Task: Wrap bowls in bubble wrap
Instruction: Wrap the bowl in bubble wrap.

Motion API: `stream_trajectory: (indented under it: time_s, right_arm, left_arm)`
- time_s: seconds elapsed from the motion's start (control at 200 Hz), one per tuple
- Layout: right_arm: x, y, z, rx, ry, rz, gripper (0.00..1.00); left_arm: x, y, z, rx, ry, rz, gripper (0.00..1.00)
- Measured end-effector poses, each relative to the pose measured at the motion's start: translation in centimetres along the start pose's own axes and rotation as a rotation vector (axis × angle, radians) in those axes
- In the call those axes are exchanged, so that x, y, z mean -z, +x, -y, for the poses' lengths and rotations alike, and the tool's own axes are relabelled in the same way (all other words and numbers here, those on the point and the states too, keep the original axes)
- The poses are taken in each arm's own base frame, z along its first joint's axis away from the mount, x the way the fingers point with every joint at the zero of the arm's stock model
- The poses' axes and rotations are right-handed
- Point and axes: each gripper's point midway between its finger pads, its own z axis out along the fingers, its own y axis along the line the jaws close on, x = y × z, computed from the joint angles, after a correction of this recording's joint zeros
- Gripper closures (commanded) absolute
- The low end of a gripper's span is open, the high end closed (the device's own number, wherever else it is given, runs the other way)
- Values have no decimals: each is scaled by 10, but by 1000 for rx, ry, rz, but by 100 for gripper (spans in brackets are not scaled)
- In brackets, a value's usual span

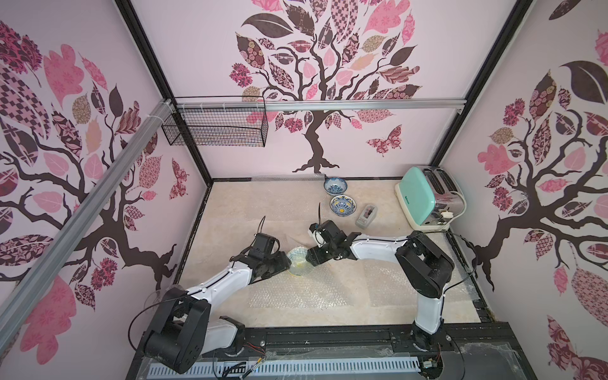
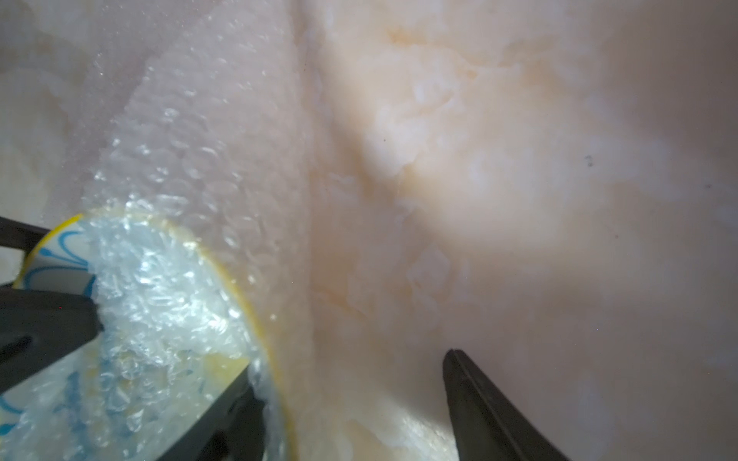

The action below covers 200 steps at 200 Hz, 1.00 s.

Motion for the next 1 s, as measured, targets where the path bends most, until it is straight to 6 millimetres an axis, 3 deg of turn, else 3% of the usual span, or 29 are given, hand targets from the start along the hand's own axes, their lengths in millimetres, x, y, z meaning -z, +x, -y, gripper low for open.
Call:
stream_trajectory:
  time_s: [0.125,0.235,0.31,0.395,0.615,0.885,1.0]
  right_arm:
    - [0,0,0,7,8,3,29]
    - [0,0,0,7,9,4,29]
    - [0,0,0,8,9,5,29]
    - [-1,0,0,8,8,5,29]
    - [-1,0,0,13,6,10,29]
    - [-1,0,-1,14,5,11,29]
    - [-1,0,-2,15,5,11,29]
  left_arm:
    - [26,-50,-22,77,-80,181,33]
    - [42,-92,-62,204,-168,301,33]
    - [42,-108,-91,285,-216,338,33]
    - [29,-113,-109,328,-249,306,35]
    - [-21,-118,-100,315,-166,171,43]
    - [-41,-119,-72,282,29,142,66]
    - [-46,-111,-64,266,92,119,83]
